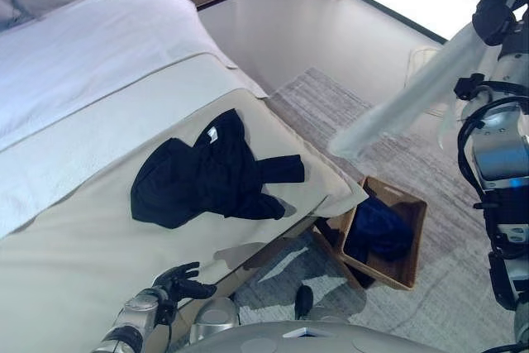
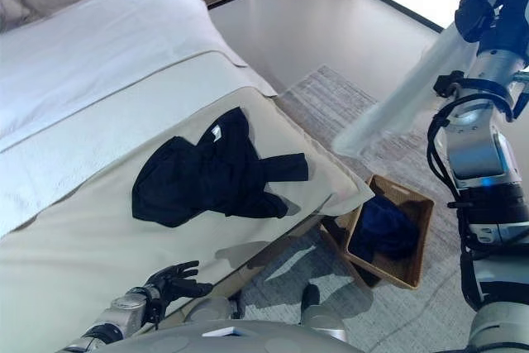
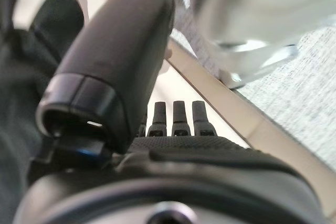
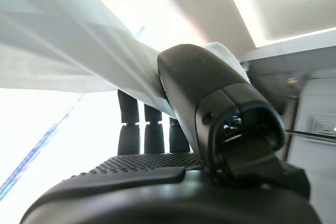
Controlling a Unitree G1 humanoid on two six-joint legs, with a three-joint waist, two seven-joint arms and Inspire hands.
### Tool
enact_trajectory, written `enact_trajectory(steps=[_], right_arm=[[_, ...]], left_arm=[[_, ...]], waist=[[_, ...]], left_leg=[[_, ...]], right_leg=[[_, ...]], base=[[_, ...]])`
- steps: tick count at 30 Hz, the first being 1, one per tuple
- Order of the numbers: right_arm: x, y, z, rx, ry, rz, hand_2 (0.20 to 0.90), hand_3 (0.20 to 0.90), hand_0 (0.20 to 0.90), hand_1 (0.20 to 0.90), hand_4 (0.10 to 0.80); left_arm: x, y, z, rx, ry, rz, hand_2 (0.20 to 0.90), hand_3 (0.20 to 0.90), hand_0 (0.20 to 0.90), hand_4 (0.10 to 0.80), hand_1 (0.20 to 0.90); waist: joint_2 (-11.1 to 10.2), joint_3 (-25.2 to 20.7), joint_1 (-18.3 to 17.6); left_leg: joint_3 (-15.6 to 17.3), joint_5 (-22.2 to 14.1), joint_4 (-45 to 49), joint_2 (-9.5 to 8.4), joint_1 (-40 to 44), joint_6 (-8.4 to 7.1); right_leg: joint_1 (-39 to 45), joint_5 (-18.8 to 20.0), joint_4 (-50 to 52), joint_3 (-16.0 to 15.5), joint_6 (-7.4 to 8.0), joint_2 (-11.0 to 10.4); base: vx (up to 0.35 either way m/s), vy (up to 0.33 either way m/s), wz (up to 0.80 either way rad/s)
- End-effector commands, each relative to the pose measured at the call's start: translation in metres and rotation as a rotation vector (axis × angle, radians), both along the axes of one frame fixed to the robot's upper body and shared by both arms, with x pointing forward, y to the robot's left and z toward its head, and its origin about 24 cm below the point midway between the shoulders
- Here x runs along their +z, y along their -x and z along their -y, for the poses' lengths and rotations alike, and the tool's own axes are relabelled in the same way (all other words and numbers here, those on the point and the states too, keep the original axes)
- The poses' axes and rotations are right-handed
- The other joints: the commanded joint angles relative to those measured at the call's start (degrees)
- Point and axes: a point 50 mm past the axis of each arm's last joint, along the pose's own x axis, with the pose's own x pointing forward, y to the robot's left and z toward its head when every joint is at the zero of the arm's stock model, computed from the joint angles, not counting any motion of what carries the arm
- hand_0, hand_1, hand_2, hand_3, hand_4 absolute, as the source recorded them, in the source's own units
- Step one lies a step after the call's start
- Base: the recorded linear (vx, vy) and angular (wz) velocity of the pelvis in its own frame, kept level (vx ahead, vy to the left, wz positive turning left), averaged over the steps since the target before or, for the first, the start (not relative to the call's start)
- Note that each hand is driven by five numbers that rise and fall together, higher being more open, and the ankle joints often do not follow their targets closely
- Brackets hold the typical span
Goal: Pick up the clothes from the bed and place them into the basket
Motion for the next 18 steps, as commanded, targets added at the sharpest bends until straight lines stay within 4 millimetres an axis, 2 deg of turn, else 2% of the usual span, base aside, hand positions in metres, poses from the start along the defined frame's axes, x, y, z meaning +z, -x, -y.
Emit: enact_trajectory(steps=[1,4,8,11,14,18], right_arm=[[0.042,0.004,0.003,0.046,0.095,0.06,0.3,0.2,0.3,0.3,0.1],[0.031,-0.004,0.014,-0.003,0.082,-0.037,0.3,0.2,0.3,0.3,0.1],[0.026,-0.012,0.03,-0.083,0.049,-0.113,0.3,0.2,0.3,0.3,0.1],[0.024,-0.017,0.039,-0.141,0.028,-0.155,0.3,0.2,0.3,0.3,0.1],[0.025,-0.022,0.046,-0.195,-0.011,-0.179,0.3,0.2,0.3,0.3,0.1],[0.024,-0.026,0.052,-0.249,-0.034,-0.205,0.3,0.2,0.3,0.3,0.1]], left_arm=[[-0.002,0.006,-0.001,-0.092,-0.025,-0.05,0.9,0.9,0.9,0.8,0.9],[-0.002,0.005,-0.002,-0.107,-0.027,-0.056,0.9,0.9,0.9,0.8,0.9],[0.004,-0.011,-0.002,-0.118,-0.03,-0.026,0.9,0.9,0.9,0.8,0.9],[0.009,-0.026,-0.001,-0.122,-0.03,0.02,0.9,0.9,0.9,0.8,0.9],[0.021,-0.053,0.005,-0.122,-0.025,0.113,0.9,0.9,0.9,0.8,0.9],[0.036,-0.08,0.018,-0.126,0.013,0.234,0.9,0.9,0.9,0.8,0.9]], waist=[[-1.3,-4.5,1.7],[-0.8,-3.1,1.9],[0.0,-0.6,1.7],[0.7,2.0,1.3],[2.0,6.0,0.4],[4.3,10.1,-1.0]], left_leg=[[0.6,-8.6,3.4,-2.3,0.2,1.41],[1.0,-8.5,5.0,-1.52,-0.8,0.78],[0.5,-8.0,7.4,-0.64,-4.1,0.03],[-0.1,-7.7,9.1,-0.26,-7.1,-0.37],[-1.1,-7.5,11.3,0.14,-11.7,-0.61],[-1.4,-7.9,13.8,-0.41,-15.6,-0.38]], right_leg=[[-0.1,-3.5,1.9,-6.1,-1.35,0.7],[-0.6,-3.7,2.4,-6.3,-1.78,0.9],[-3.0,-3.6,3.3,-6.1,-2.23,0.8],[-5.4,-3.5,4.0,-5.7,-2.57,0.7],[-9.8,-3.1,5.0,-4.5,-3.13,0.5],[-14.4,-2.9,6.3,-3.2,-3.68,0.0]], base=[[-0.023,-0.129,-0.3],[-0.052,-0.134,-0.24],[-0.148,-0.136,-0.15],[-0.201,-0.115,-0.1],[-0.288,-0.139,-0.1],[-0.212,-0.042,-0.14]])
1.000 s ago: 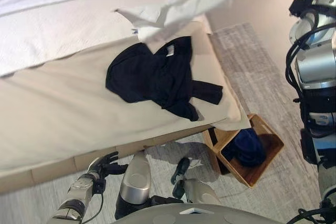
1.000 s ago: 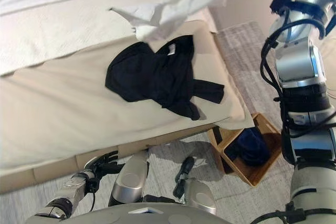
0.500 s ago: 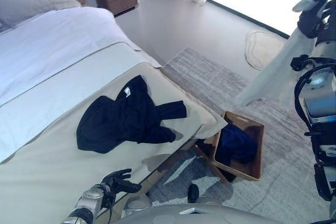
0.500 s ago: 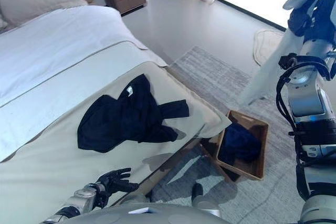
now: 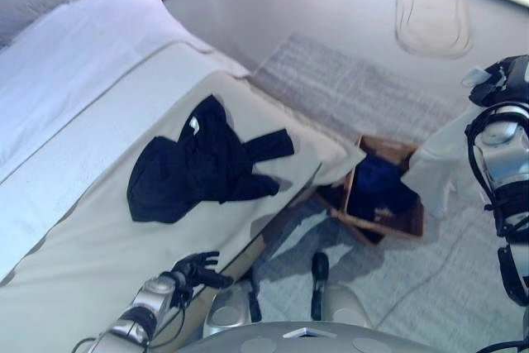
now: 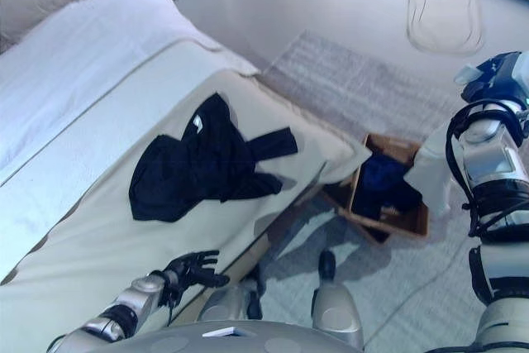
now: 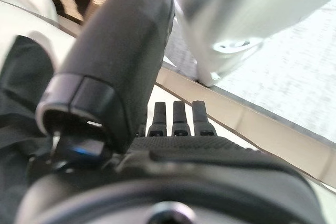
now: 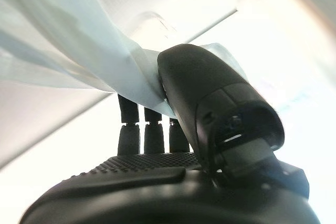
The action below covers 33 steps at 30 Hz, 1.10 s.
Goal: Pick up the clothes from the bed and place them into the basket
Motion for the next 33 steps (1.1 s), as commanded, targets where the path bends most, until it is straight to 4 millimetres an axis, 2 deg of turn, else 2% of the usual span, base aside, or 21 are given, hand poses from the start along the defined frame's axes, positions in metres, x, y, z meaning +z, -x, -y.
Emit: enact_trajectory(steps=[1,4,10,11,12,17,23,29,33], right_arm=[[0.08,-0.004,-0.011,0.002,0.176,0.22,0.3,0.2,0.3,0.3,0.1],[0.077,-0.006,-0.005,-0.044,0.185,0.179,0.3,0.2,0.3,0.3,0.1],[0.072,-0.008,0.0,-0.085,0.17,0.148,0.3,0.2,0.3,0.3,0.1],[0.069,-0.008,0.002,-0.094,0.173,0.123,0.811,0.796,0.811,0.811,0.696],[0.069,-0.009,0.002,-0.093,0.172,0.116,0.9,0.9,0.9,0.9,0.8],[0.066,-0.011,-0.005,-0.045,0.193,0.103,0.9,0.9,0.9,0.9,0.8],[0.079,-0.007,-0.023,0.071,0.201,0.297,0.9,0.9,0.9,0.9,0.8],[0.083,-0.001,-0.036,0.166,0.22,0.321,0.9,0.9,0.9,0.9,0.8],[0.075,0.001,-0.038,0.186,0.229,0.248,0.9,0.9,0.9,0.9,0.8]], left_arm=[[0.02,-0.027,-0.006,-0.014,-0.005,0.132,0.9,0.9,0.9,0.8,0.9],[0.03,-0.041,0.003,-0.039,0.025,0.211,0.9,0.9,0.9,0.8,0.9],[0.04,-0.052,0.008,-0.054,0.052,0.268,0.9,0.9,0.9,0.8,0.9],[0.04,-0.053,0.009,-0.058,0.055,0.27,0.9,0.9,0.9,0.8,0.9],[0.041,-0.053,0.009,-0.057,0.056,0.271,0.9,0.9,0.9,0.8,0.9],[0.038,-0.047,0.004,-0.046,0.053,0.253,0.9,0.9,0.9,0.8,0.9],[0.032,-0.039,0.001,-0.028,0.053,0.227,0.9,0.9,0.9,0.8,0.9],[0.025,-0.029,-0.003,0.01,0.063,0.201,0.9,0.9,0.9,0.8,0.9],[0.023,-0.025,-0.006,0.039,0.059,0.19,0.9,0.9,0.9,0.8,0.9]], waist=[[-4.4,3.2,-0.3],[-2.8,5.4,-1.1],[-1.0,7.4,-1.7],[-0.7,7.8,-1.8],[-0.6,7.9,-1.8],[-0.6,8.1,-2.1],[-1.5,7.5,-2.5],[-3.1,6.2,-2.3],[-4.3,5.5,-1.8]], left_leg=[[-4.2,-9.2,10.0,-2.88,-3.2,0.12],[-4.5,-9.2,11.1,-3.41,-5.7,0.25],[-4.6,-8.9,11.5,-4.07,-7.7,0.33],[-4.5,-8.8,11.3,-4.24,-7.9,0.26],[-4.4,-8.7,11.1,-4.29,-8.0,0.27],[-4.2,-8.4,9.9,-4.6,-7.4,0.27],[-4.2,-8.9,8.7,-4.95,-5.3,0.42],[-3.9,-9.4,7.6,-5.19,-3.5,0.6],[-3.9,-9.4,7.1,-5.34,-2.6,0.85]], right_leg=[[4.4,-1.9,-5.0,-4.9,-1.86,-0.3],[1.0,-1.8,-3.7,-4.1,-2.22,-0.5],[-2.2,-1.8,-2.4,-3.3,-2.54,-0.7],[-2.7,-1.7,-2.3,-3.3,-2.56,-0.7],[-2.9,-1.7,-2.3,-3.2,-2.54,-0.7],[-3.2,-1.6,-2.4,-2.8,-2.45,-0.6],[-2.1,-1.8,-2.1,-2.6,-2.13,-0.6],[-0.7,-1.8,-2.4,-3.2,-1.81,-0.7],[0.4,-1.8,-2.7,-3.9,-1.52,-0.9]], base=[[-0.142,-0.014,-0.18],[-0.115,0.005,-0.13],[-0.052,0.024,-0.05],[-0.031,0.034,-0.01],[-0.022,0.041,-0.01],[0.013,0.038,0.0],[0.055,0.057,0.03],[0.05,0.075,0.07],[0.042,0.062,0.12]])
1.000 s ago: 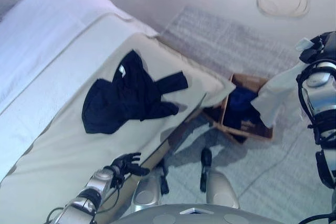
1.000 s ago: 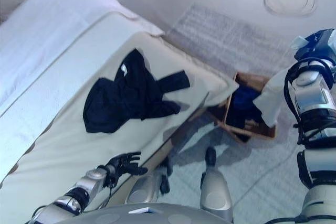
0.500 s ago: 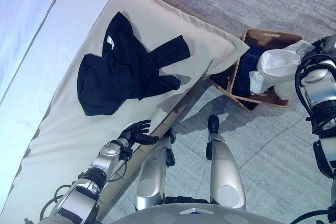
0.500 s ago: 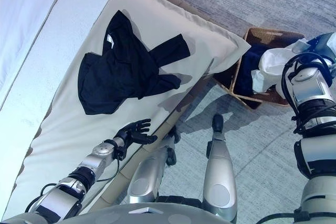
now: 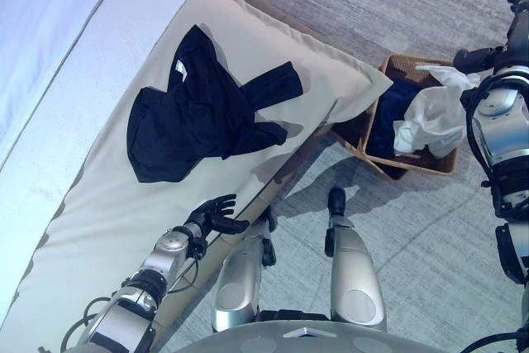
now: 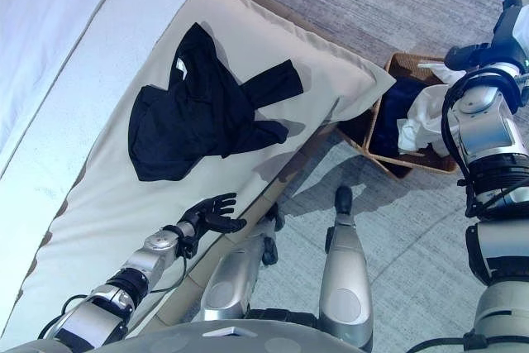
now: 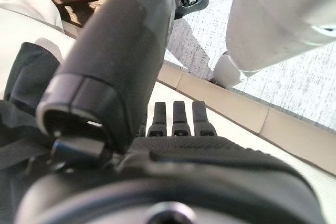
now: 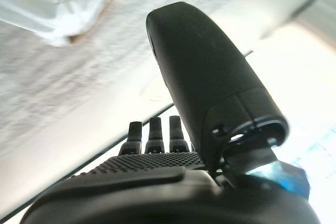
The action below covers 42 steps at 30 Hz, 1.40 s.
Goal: Pick up the clothes from the bed and place them into the basket
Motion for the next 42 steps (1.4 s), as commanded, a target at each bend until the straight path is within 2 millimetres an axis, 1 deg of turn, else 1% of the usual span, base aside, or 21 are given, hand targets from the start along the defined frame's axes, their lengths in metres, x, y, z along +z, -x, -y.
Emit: enact_trajectory(steps=[1,3,5,7,8,9,12,13,17,18,21,24,26,27,28,30,31,32,37,42], right_arm=[[0.029,0.011,-0.006,0.052,0.156,0.09,0.9,0.9,0.9,0.9,0.8],[0.024,0.011,-0.019,0.119,0.192,0.075,0.9,0.9,0.9,0.9,0.8],[0.02,0.011,-0.025,0.154,0.203,0.063,0.9,0.9,0.9,0.9,0.8],[0.017,0.007,-0.043,0.273,0.246,0.028,0.9,0.9,0.9,0.9,0.8],[0.017,0.007,-0.044,0.281,0.25,0.025,0.9,0.9,0.9,0.9,0.8],[0.013,0.002,-0.06,0.36,0.287,-0.025,0.9,0.9,0.9,0.9,0.8],[0.001,-0.007,-0.084,0.468,0.384,-0.139,0.9,0.9,0.9,0.9,0.8],[-0.002,-0.009,-0.089,0.487,0.399,-0.163,0.9,0.9,0.9,0.9,0.8],[-0.014,-0.023,-0.106,0.522,0.412,-0.239,0.9,0.9,0.9,0.9,0.8],[-0.016,-0.027,-0.11,0.522,0.416,-0.248,0.9,0.9,0.9,0.9,0.8],[-0.015,-0.04,-0.121,0.495,0.405,-0.263,0.9,0.9,0.9,0.9,0.8],[-0.01,-0.052,-0.129,0.455,0.401,-0.297,0.9,0.9,0.9,0.9,0.8],[-0.013,-0.058,-0.127,0.412,0.395,-0.368,0.9,0.9,0.9,0.9,0.8],[-0.018,-0.064,-0.124,0.36,0.446,-0.482,0.9,0.9,0.9,0.9,0.8],[-0.02,-0.065,-0.122,0.341,0.464,-0.514,0.9,0.9,0.9,0.9,0.8],[-0.031,-0.069,-0.11,0.254,0.514,-0.646,0.9,0.9,0.9,0.9,0.8],[-0.039,-0.07,-0.103,0.206,0.52,-0.76,0.9,0.9,0.9,0.9,0.8],[-0.041,-0.071,-0.1,0.189,0.518,-0.802,0.9,0.9,0.9,0.9,0.8],[-0.061,-0.07,-0.089,0.149,0.362,-0.943,0.9,0.9,0.9,0.9,0.8],[-0.083,-0.063,-0.083,0.158,0.21,-1.116,0.9,0.9,0.9,0.9,0.8]], left_arm=[[-0.016,0.03,-0.028,0.079,-0.036,-0.08,0.9,0.9,0.9,0.8,0.9],[-0.02,0.038,-0.033,0.108,-0.038,-0.1,0.9,0.9,0.9,0.8,0.9],[-0.021,0.041,-0.036,0.121,-0.04,-0.107,0.9,0.9,0.9,0.8,0.9],[-0.023,0.045,-0.038,0.138,-0.036,-0.123,0.9,0.9,0.9,0.8,0.9],[-0.023,0.045,-0.039,0.14,-0.035,-0.123,0.9,0.9,0.9,0.8,0.9],[-0.025,0.047,-0.039,0.148,-0.034,-0.133,0.9,0.9,0.9,0.8,0.9],[-0.027,0.05,-0.042,0.162,-0.031,-0.153,0.9,0.9,0.9,0.8,0.9],[-0.027,0.052,-0.043,0.16,-0.029,-0.158,0.9,0.9,0.9,0.8,0.9],[-0.029,0.054,-0.045,0.169,-0.028,-0.17,0.9,0.9,0.9,0.8,0.9],[-0.029,0.054,-0.047,0.176,-0.03,-0.175,0.9,0.9,0.9,0.8,0.9],[-0.025,0.051,-0.055,0.196,-0.041,-0.167,0.9,0.9,0.9,0.8,0.9],[-0.018,0.043,-0.063,0.222,-0.048,-0.149,0.9,0.9,0.9,0.8,0.9],[-0.015,0.041,-0.067,0.234,-0.048,-0.139,0.9,0.9,0.9,0.8,0.9],[-0.014,0.04,-0.071,0.258,-0.04,-0.131,0.9,0.9,0.9,0.8,0.9],[-0.013,0.04,-0.071,0.257,-0.04,-0.127,0.9,0.9,0.9,0.8,0.9],[-0.011,0.038,-0.074,0.258,-0.038,-0.109,0.9,0.9,0.9,0.8,0.9],[-0.009,0.038,-0.075,0.256,-0.035,-0.1,0.9,0.9,0.9,0.8,0.9],[-0.008,0.037,-0.076,0.253,-0.032,-0.092,0.9,0.9,0.9,0.8,0.9],[-0.002,0.031,-0.073,0.209,-0.023,-0.052,0.9,0.9,0.9,0.8,0.9],[0.003,0.027,-0.064,0.164,0.002,0.002,0.9,0.9,0.9,0.8,0.9]], waist=[[-7.6,-4.8,-0.2],[-8.7,-5.6,0.7],[-9.1,-6.0,1.3],[-9.5,-6.4,2.4],[-9.6,-6.4,2.4],[-9.8,-6.6,3.3],[-10.0,-6.5,5.5],[-10.1,-6.3,6.3],[-10.1,-4.8,9.7],[-10.0,-4.4,11.0],[-10.0,-2.8,14.5],[-9.7,-1.3,17.8],[-9.7,-0.7,19.3],[-9.7,-0.1,20.8],[-9.7,0.0,21.2],[-9.9,0.6,23.4],[-10.0,1.0,24.7],[-10.1,1.2,25.4],[-10.1,2.2,29.0],[-10.4,2.2,31.1]], left_leg=[[-1.9,-11.1,6.0,-3.27,1.5,0.01],[-2.2,-11.1,5.3,-3.69,2.4,0.17],[-2.4,-10.9,4.8,-3.82,2.8,0.28],[-3.0,-10.6,4.2,-4.15,3.1,0.36],[-3.1,-10.6,4.2,-4.17,3.2,0.36],[-3.8,-10.3,3.9,-4.52,3.2,0.47],[-5.7,-9.8,3.5,-5.21,3.0,1.03],[-6.4,-9.7,3.7,-5.47,2.8,1.27],[-10.0,-10.1,6.4,-6.81,0.8,2.44],[-11.2,-11.4,7.0,-6.93,0.8,2.42],[-13.5,-10.7,7.6,-7.76,-1.1,3.42],[-16.0,-9.8,7.4,-8.39,-2.9,4.21],[-17.0,-9.3,7.3,-8.6,-3.8,4.42],[-18.0,-8.9,7.1,-8.86,-4.6,4.53],[-18.2,-8.8,7.0,-8.89,-4.8,4.55],[-19.4,-8.0,6.3,-9.08,-5.9,4.55],[-20.1,-7.7,6.1,-9.18,-6.6,4.55],[-20.6,-7.4,6.1,-9.28,-7.3,4.53],[-22.5,-6.9,8.0,-10.06,-12.2,4.48],[-24.2,-4.9,7.1,-9.81,-16.5,3.9]], right_leg=[[6.8,-0.2,-9.2,-5.1,-0.93,0.9],[8.3,-0.1,-9.7,-6.1,-0.56,0.6],[9.0,-0.1,-9.9,-6.7,-0.33,0.4],[9.8,-0.3,-9.9,-7.8,-0.04,0.0],[9.8,-0.3,-9.9,-7.9,-0.03,0.0],[10.2,-0.5,-9.7,-8.6,0.11,-0.2],[10.8,-1.0,-8.9,-10.3,0.18,-0.8],[11.0,-1.2,-8.5,-10.7,0.15,-1.0],[10.8,-2.0,-5.9,-12.4,-0.14,-2.1],[11.0,-3.6,-4.5,-12.3,0.15,-2.2],[9.9,-4.8,-0.9,-14.2,0.29,-3.2],[8.7,-5.2,2.2,-15.7,0.27,-4.4],[8.1,-5.3,3.4,-16.6,0.32,-5.0],[7.8,-5.5,4.0,-17.6,0.4,-5.4],[7.8,-5.5,3.9,-17.9,0.43,-5.5],[8.3,-5.4,3.4,-19.7,0.72,-5.6],[8.3,-5.4,3.3,-20.7,0.87,-5.8],[8.2,-5.4,3.2,-21.5,1.0,-5.8],[6.1,-5.7,4.9,-25.1,1.0,-6.3],[3.6,-5.9,5.1,-27.6,1.4,-5.1]], base=[[0.049,0.054,0.1],[0.091,0.107,0.22],[0.065,0.092,0.18],[0.054,0.119,0.17],[0.055,0.134,0.22],[0.054,0.142,0.3],[0.063,0.173,0.41],[0.05,0.161,0.39],[0.073,0.147,0.55],[0.131,0.144,0.73],[0.075,0.112,0.69],[0.05,0.092,0.53],[0.045,0.074,0.53],[0.036,0.053,0.48],[0.043,0.036,0.35],[0.033,-0.025,0.32],[0.024,-0.031,0.4],[0.023,-0.02,0.32],[0.007,-0.014,0.3],[0.017,-0.046,0.17]])
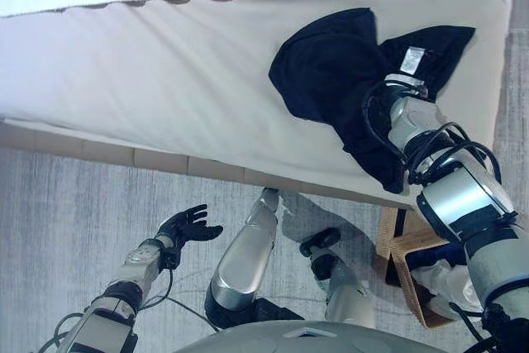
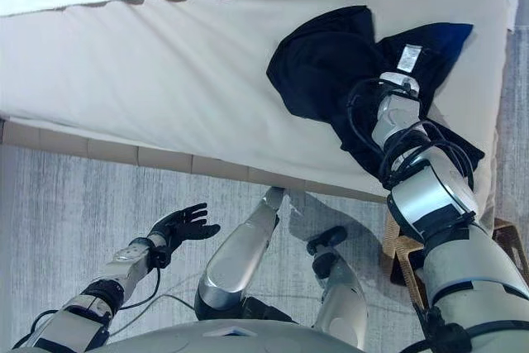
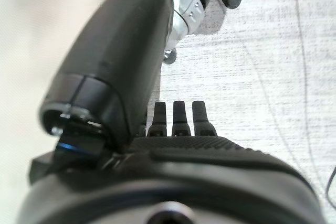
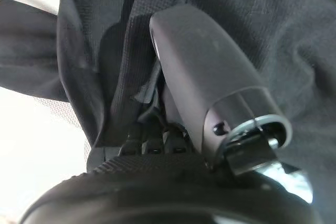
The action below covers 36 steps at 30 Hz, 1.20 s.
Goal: Pick up the clothes from the bed and place them into the basket
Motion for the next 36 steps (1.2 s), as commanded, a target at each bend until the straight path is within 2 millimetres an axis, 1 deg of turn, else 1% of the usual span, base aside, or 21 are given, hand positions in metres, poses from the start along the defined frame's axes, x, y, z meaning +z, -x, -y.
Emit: enact_trajectory(steps=[1,2,3,4,5,6,7,8,9,10,12,13,15,16,19,21,24,26,30,32,36], right_arm=[[-0.014,0.003,-0.005,0.012,-0.078,-0.14,0.778,0.757,0.778,0.778,0.657],[-0.017,0.003,-0.007,0.031,-0.106,-0.134,0.448,0.373,0.448,0.448,0.273],[-0.018,0.001,-0.011,0.044,-0.152,-0.081,0.3,0.2,0.3,0.3,0.1],[-0.017,0.0,-0.014,0.052,-0.189,-0.032,0.3,0.2,0.3,0.3,0.1],[-0.007,-0.007,-0.026,0.094,-0.276,0.131,0.3,0.2,0.3,0.3,0.1],[0.009,-0.012,-0.038,0.118,-0.386,0.294,0.3,0.2,0.3,0.3,0.1],[0.019,-0.014,-0.045,0.136,-0.439,0.381,0.3,0.2,0.3,0.3,0.1],[0.038,-0.015,-0.058,0.166,-0.545,0.549,0.3,0.2,0.3,0.3,0.1],[0.042,-0.015,-0.061,0.18,-0.565,0.596,0.3,0.2,0.3,0.3,0.1],[0.062,-0.012,-0.075,0.225,-0.656,0.746,0.3,0.2,0.3,0.3,0.1],[0.086,-0.001,-0.087,0.314,-0.778,0.991,0.3,0.2,0.3,0.3,0.1],[0.104,0.01,-0.092,0.364,-0.799,1.136,0.3,0.2,0.3,0.3,0.1],[0.117,0.026,-0.094,0.416,-0.77,1.297,0.3,0.2,0.3,0.3,0.1],[0.13,0.043,-0.093,0.447,-0.734,1.446,0.3,0.2,0.3,0.3,0.1],[0.138,0.068,-0.083,0.466,-0.652,1.59,0.3,0.2,0.3,0.3,0.1],[0.137,0.079,-0.073,0.458,-0.593,1.637,0.3,0.2,0.3,0.3,0.1],[0.132,0.093,-0.056,0.437,-0.538,1.657,0.3,0.2,0.3,0.3,0.1],[0.128,0.105,-0.038,0.432,-0.484,1.642,0.3,0.2,0.3,0.3,0.1],[0.126,0.114,-0.022,0.425,-0.439,1.618,0.3,0.2,0.3,0.3,0.1],[0.128,0.121,-0.007,0.385,-0.368,1.61,0.3,0.2,0.3,0.3,0.1],[0.134,0.125,0.007,0.332,-0.3,1.615,0.3,0.2,0.3,0.3,0.1]], left_arm=[[0.005,0.009,-0.011,-0.009,-0.011,0.041,0.9,0.9,0.9,0.8,0.9],[0.006,0.008,-0.01,-0.014,-0.007,0.05,0.9,0.9,0.9,0.8,0.9],[0.008,0.005,-0.009,-0.021,-0.005,0.059,0.9,0.9,0.9,0.8,0.9],[0.009,0.004,-0.008,-0.024,-0.005,0.06,0.9,0.9,0.9,0.8,0.9],[0.009,0.003,-0.006,-0.029,-0.006,0.061,0.9,0.9,0.9,0.8,0.9],[0.007,0.005,-0.004,-0.025,-0.003,0.058,0.9,0.9,0.9,0.8,0.9],[0.005,0.006,-0.004,-0.02,-0.002,0.055,0.9,0.9,0.9,0.8,0.9],[0.001,0.01,-0.001,-0.007,0.0,0.048,0.9,0.9,0.9,0.8,0.9],[0.001,0.011,-0.001,-0.005,-0.001,0.047,0.9,0.9,0.9,0.8,0.9],[-0.004,0.017,0.0,0.019,0.0,0.04,0.9,0.9,0.9,0.8,0.9],[-0.011,0.026,-0.001,0.065,0.004,0.026,0.9,0.9,0.9,0.8,0.9],[-0.017,0.033,-0.002,0.1,0.01,0.009,0.9,0.9,0.9,0.8,0.9],[-0.023,0.042,-0.004,0.139,0.012,-0.015,0.9,0.9,0.9,0.8,0.9],[-0.027,0.048,-0.007,0.165,0.006,-0.042,0.9,0.9,0.9,0.8,0.9],[-0.036,0.069,-0.017,0.19,-0.023,-0.113,0.9,0.9,0.9,0.8,0.9],[-0.04,0.081,-0.022,0.187,-0.047,-0.151,0.9,0.9,0.9,0.8,0.9],[-0.044,0.096,-0.028,0.173,-0.085,-0.206,0.9,0.9,0.9,0.8,0.9],[-0.048,0.108,-0.029,0.164,-0.111,-0.265,0.9,0.9,0.9,0.8,0.9],[-0.052,0.108,-0.023,0.145,-0.112,-0.301,0.9,0.9,0.9,0.8,0.9],[-0.054,0.101,-0.012,0.096,-0.107,-0.316,0.9,0.9,0.9,0.8,0.9],[-0.054,0.09,0.001,0.042,-0.101,-0.312,0.9,0.9,0.9,0.8,0.9]], waist=[[-1.4,1.5,2.7],[-1.4,1.5,2.9],[-1.4,1.5,3.1],[-1.4,1.5,3.1],[-1.4,1.5,3.0],[-1.3,1.5,2.8],[-1.4,1.5,2.6],[-1.5,1.5,2.1],[-1.5,1.5,2.1],[-1.9,1.5,1.3],[-2.7,1.5,-0.1],[-3.3,1.5,-1.2],[-4.1,1.5,-2.6],[-4.8,1.4,-3.8],[-6.4,-1.3,-6.1],[-7.1,-3.3,-7.6],[-8.0,-6.4,-9.7],[-8.4,-10.5,-12.7],[-8.0,-14.5,-15.9],[-7.0,-18.0,-18.8],[-6.1,-20.0,-20.7]], left_leg=[[3.5,-5.4,1.7,-1.97,-2.7,3.95],[3.1,-4.9,1.0,-1.83,-3.0,3.79],[2.8,-4.4,0.3,-1.75,-3.4,3.66],[2.6,-4.3,0.1,-1.73,-3.5,3.62],[2.2,-4.1,-0.3,-1.58,-3.7,3.47],[2.1,-4.0,-0.6,-1.35,-3.6,3.32],[2.2,-4.1,-0.6,-1.23,-3.5,3.24],[2.4,-4.4,-0.5,-0.98,-3.1,3.09],[2.5,-4.4,-0.5,-0.94,-3.0,3.06],[2.9,-4.9,-0.4,-0.42,-2.3,2.93],[3.8,-5.8,-0.4,0.4,-0.6,2.82],[4.7,-6.5,-0.6,0.86,1.2,2.77],[6.0,-7.4,-0.6,1.18,3.6,2.84],[7.2,-8.2,-0.6,1.4,6.1,2.93],[9.7,-10.0,-1.1,2.22,10.3,3.11],[11.2,-11.1,-1.5,2.65,12.8,3.26],[13.7,-11.2,-1.3,2.96,15.0,3.81],[16.3,-12.2,-1.9,3.45,18.7,3.86],[18.9,-12.8,-3.5,3.84,22.7,3.68],[21.2,-12.0,-5.8,4.2,25.4,3.01],[22.9,-11.4,-6.9,4.43,26.8,2.17]], right_leg=[[-1.2,0.3,1.3,-0.8,-1.86,2.1],[-1.4,0.4,1.0,-1.2,-1.74,2.3],[-1.6,0.4,0.7,-1.5,-1.56,2.5],[-1.8,0.5,0.7,-1.6,-1.48,2.5],[-2.2,0.5,0.8,-1.6,-1.42,2.6],[-2.5,0.6,0.9,-1.4,-1.39,2.7],[-2.5,0.6,1.0,-1.2,-1.38,2.8],[-2.4,0.7,1.0,-0.7,-1.39,2.9],[-2.3,0.7,1.0,-0.6,-1.39,2.9],[-2.0,0.6,0.8,0.2,-1.45,3.0],[-0.9,0.7,0.1,1.7,-1.48,3.4],[0.6,0.5,-0.6,2.9,-1.47,3.8],[2.7,0.5,-1.7,4.6,-1.44,4.0],[5.0,0.6,-3.2,6.2,-1.41,4.5],[8.2,1.2,-6.6,8.9,-1.3,5.7],[10.0,1.5,-8.5,10.3,-1.28,6.4],[11.6,3.2,-10.8,11.4,-1.72,6.9],[13.5,3.2,-12.1,13.6,-1.92,7.7],[15.5,3.0,-13.0,15.9,-2.31,8.4],[17.1,2.8,-14.0,17.6,-2.56,8.9],[18.5,2.5,-14.9,18.5,-2.72,9.3]], base=[[0.019,-0.052,0.19],[0.013,-0.058,0.16],[0.011,-0.051,0.15],[-0.003,-0.033,0.12],[-0.024,0.006,0.11],[-0.032,0.021,0.06],[-0.041,0.035,-0.04],[-0.028,0.024,-0.09],[-0.038,0.028,-0.08],[-0.035,0.03,-0.04],[-0.036,0.048,-0.09],[-0.012,0.051,-0.26],[0.022,0.032,-0.51],[0.049,0.006,-0.51],[0.067,-0.036,-0.38],[0.085,-0.085,-0.49],[0.012,-0.097,-0.62],[0.133,-0.107,-0.42],[0.092,-0.085,-0.65],[0.084,-0.137,-0.45],[0.021,-0.109,-0.35]])
